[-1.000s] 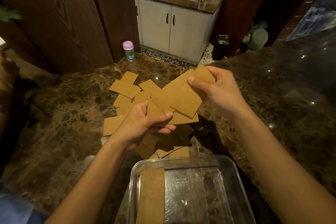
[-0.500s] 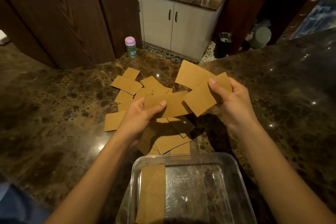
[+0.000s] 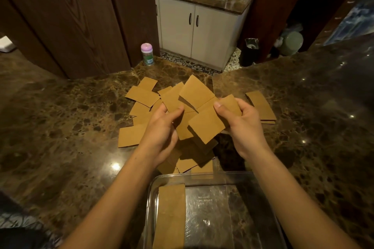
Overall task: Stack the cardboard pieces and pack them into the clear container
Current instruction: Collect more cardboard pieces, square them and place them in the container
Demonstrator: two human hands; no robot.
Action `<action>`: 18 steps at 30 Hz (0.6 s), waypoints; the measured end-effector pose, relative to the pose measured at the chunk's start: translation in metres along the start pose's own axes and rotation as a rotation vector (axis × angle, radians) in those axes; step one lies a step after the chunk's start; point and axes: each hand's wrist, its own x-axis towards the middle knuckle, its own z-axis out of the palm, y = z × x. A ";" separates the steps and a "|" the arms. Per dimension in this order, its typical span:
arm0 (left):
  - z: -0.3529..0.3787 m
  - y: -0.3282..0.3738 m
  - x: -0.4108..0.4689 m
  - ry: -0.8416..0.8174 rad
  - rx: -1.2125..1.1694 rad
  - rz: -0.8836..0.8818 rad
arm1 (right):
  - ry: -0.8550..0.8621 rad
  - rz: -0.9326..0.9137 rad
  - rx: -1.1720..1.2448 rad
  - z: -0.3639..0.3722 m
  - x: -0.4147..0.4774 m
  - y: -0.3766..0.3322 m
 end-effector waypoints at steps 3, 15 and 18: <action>0.007 -0.001 0.000 0.004 -0.023 0.002 | 0.059 -0.060 -0.062 0.009 -0.005 0.002; -0.001 0.003 0.001 -0.145 -0.197 -0.008 | -0.036 0.043 0.075 -0.003 -0.011 -0.010; -0.003 0.002 0.001 -0.104 -0.110 0.011 | -0.012 0.126 0.202 -0.003 -0.010 -0.012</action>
